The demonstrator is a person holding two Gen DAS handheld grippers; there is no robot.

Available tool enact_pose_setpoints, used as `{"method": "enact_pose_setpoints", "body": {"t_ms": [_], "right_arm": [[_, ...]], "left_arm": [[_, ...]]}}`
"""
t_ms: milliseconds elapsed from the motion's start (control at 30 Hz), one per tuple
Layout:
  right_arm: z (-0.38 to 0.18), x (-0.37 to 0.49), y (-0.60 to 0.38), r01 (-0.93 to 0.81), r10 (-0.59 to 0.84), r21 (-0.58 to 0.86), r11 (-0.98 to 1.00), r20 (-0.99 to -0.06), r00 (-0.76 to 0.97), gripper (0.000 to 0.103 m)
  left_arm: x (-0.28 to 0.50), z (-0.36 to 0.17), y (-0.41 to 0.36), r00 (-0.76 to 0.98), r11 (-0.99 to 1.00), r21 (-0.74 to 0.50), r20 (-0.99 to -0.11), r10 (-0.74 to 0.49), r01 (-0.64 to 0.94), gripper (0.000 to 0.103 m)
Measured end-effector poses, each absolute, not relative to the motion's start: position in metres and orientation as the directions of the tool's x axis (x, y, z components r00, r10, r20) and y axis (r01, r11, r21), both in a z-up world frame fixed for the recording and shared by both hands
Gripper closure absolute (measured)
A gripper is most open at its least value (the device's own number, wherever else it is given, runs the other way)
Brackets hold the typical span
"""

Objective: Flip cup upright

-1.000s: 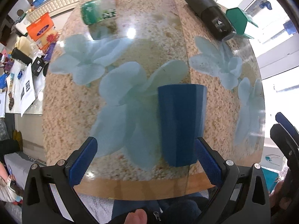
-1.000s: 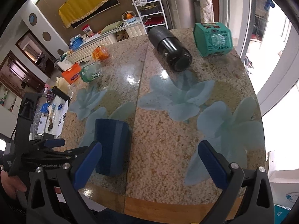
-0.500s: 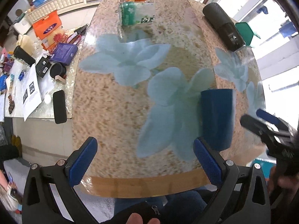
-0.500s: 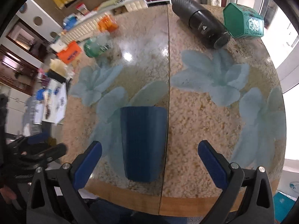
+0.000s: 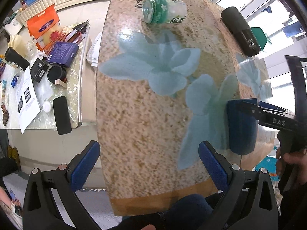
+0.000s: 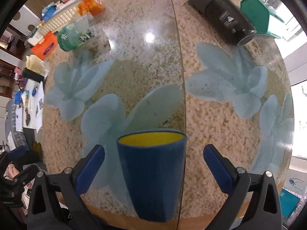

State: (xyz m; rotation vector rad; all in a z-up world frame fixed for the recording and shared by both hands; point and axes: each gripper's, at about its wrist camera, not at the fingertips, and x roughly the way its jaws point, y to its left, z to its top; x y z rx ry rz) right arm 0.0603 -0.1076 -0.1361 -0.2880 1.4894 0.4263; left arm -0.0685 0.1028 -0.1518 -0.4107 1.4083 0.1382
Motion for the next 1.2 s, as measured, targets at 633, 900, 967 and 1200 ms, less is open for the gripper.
{"method": "enact_pose_setpoints", "body": {"t_ms": [633,900,967,1200], "right_arm": [[-0.192,0.066,-0.095,-0.439,-0.002,0.040,0.897,-0.995,-0.095,0.029],[-0.161,0.054,-0.115,-0.437,0.098,0.110,0.893,-0.994,-0.050,0.030],[-0.151,0.055,-0.118,-0.439,0.121,0.118,0.891,-0.992,-0.021,0.030],[-0.116,0.060,-0.138,-0.439,0.232,0.154,0.885,-0.964,0.128,0.030]], "left_arm": [[-0.063,-0.175,0.134,0.134,0.902,-0.230,-0.972,-0.193,-0.366,0.000],[-0.066,-0.174,0.127,0.131,0.906,-0.228,-0.972,-0.193,-0.356,0.000],[-0.066,-0.174,0.126,0.129,0.907,-0.226,-0.973,-0.192,-0.355,0.000],[-0.069,-0.171,0.111,0.123,0.919,-0.207,-0.977,-0.175,-0.335,0.000]]}}
